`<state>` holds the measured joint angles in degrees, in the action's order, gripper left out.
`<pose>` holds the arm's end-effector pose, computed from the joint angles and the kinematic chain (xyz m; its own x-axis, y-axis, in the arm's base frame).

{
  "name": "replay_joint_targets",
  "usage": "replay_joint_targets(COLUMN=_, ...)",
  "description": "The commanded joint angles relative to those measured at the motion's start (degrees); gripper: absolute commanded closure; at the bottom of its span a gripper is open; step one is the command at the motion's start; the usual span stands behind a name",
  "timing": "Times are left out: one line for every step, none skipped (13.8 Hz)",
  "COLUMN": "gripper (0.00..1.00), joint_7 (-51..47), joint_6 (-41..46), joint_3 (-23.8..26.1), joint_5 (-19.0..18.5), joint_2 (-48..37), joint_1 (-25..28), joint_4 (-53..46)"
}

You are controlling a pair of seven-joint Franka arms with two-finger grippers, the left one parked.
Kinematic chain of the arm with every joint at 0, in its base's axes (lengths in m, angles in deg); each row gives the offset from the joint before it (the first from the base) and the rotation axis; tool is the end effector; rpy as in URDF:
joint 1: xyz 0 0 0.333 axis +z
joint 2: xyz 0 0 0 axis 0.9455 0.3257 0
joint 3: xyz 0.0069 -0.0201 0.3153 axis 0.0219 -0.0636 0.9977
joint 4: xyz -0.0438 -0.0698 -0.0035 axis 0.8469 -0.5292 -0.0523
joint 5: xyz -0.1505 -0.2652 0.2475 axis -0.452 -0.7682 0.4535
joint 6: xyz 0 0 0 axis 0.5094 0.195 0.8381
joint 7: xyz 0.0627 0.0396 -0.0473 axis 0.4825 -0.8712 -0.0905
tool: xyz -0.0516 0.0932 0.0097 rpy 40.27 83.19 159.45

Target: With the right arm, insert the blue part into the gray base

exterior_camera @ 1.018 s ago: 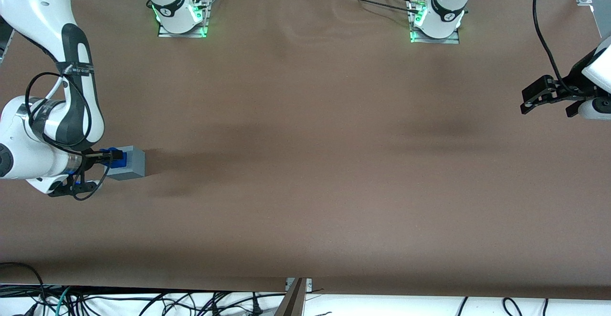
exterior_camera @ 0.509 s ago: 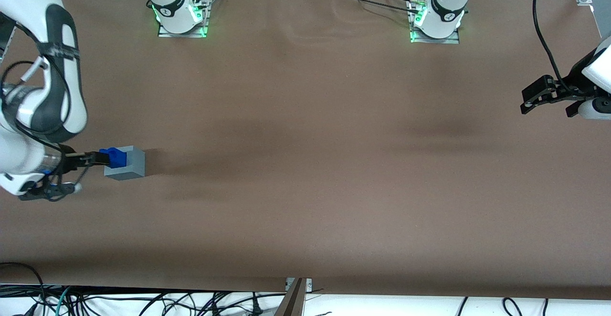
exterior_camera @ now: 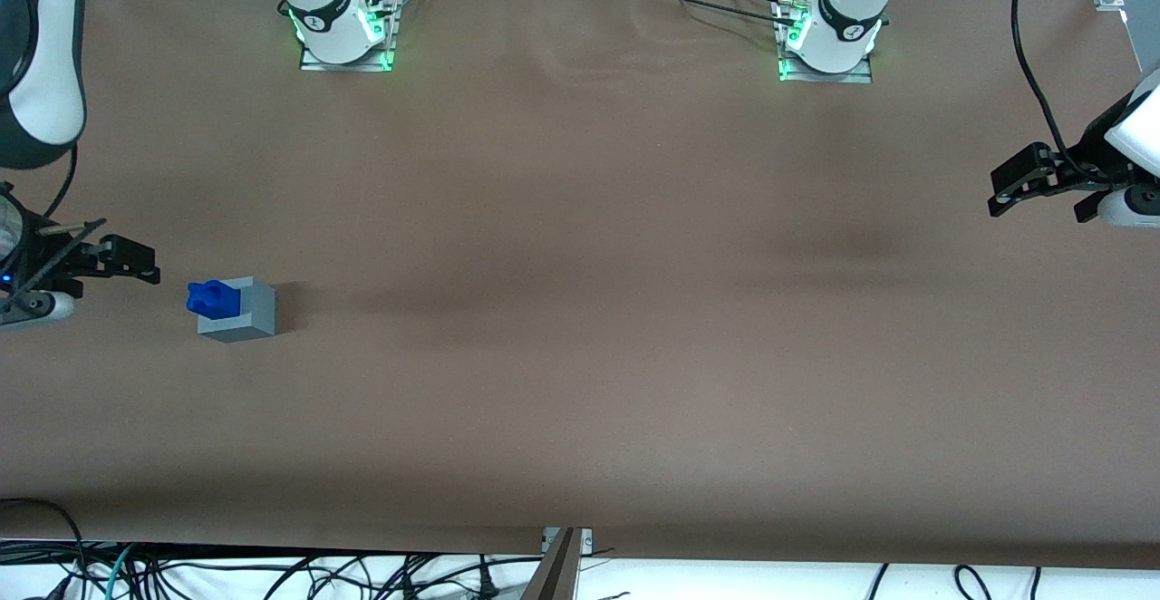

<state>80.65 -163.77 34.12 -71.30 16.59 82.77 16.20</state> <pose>0.6655 -0.0240 0.5363 0.9678 0.2518 0.0057 0.2508 -0.9655 0.0699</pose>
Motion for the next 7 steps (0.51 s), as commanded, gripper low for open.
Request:
replay_joint_targets(gripper=0.0, joint_7=0.15, joint_6=-0.44, joint_3=1.99, joint_5=-3.31, joint_2=0.22, joint_1=0.88, joint_4=-1.81)
replay_joint_targets(gripper=0.0, joint_7=0.15, joint_6=-0.8, joint_3=2.62, joint_5=-3.32, joint_2=-0.4, joint_1=0.61, joint_4=-1.46)
replay_joint_targets(gripper=0.0, joint_7=0.15, joint_6=-0.8, joint_3=2.71, joint_5=-3.32, joint_2=-1.1, joint_1=0.44, joint_4=-1.1)
replay_joint_targets(gripper=0.0, joint_7=-0.46, joint_6=-0.89, joint_3=2.97, joint_5=-3.06, joint_2=-2.32, joint_1=0.09, joint_4=-0.32)
replay_joint_targets(gripper=0.0, joint_7=-0.64, joint_6=-0.98, joint_3=3.15, joint_5=-2.71, joint_2=-4.68, joint_1=-0.87, joint_4=2.04)
replay_joint_targets(gripper=0.0, joint_7=-1.25, joint_6=-2.46, joint_3=4.46, joint_5=-2.53, joint_2=-6.71, joint_1=-1.75, joint_4=4.93)
replay_joint_targets(gripper=0.0, joint_7=-1.35, joint_6=-3.0, joint_3=5.95, joint_5=-2.35, joint_2=-8.64, joint_1=-3.5, joint_4=5.92)
